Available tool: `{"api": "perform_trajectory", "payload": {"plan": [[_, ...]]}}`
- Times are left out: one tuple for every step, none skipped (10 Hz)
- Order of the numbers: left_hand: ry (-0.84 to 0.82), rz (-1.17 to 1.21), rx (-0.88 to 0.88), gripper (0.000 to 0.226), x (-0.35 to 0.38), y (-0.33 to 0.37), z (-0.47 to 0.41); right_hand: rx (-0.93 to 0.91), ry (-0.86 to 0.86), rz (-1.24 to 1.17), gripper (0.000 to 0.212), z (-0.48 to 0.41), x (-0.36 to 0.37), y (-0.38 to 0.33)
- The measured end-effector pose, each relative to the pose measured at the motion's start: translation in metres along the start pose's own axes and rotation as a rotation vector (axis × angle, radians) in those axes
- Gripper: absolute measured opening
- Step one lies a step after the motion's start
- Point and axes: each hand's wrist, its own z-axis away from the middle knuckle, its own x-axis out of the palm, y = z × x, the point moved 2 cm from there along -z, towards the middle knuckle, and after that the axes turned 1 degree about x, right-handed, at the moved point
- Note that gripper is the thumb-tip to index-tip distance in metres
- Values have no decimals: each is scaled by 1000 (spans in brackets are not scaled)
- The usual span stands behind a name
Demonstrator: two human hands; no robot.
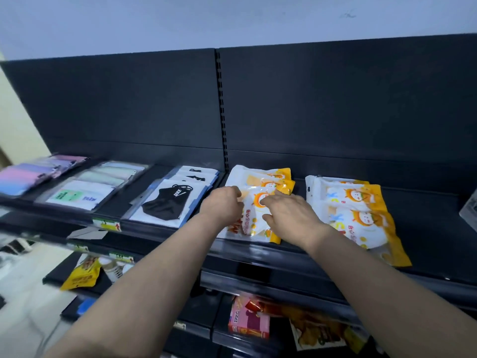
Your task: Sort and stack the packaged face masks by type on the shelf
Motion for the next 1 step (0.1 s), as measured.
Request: {"api": "perform_trajectory", "payload": {"plan": [[8, -18, -51, 36, -11, -5, 24, -40, 4, 60, 37, 12, -11, -6]]}}
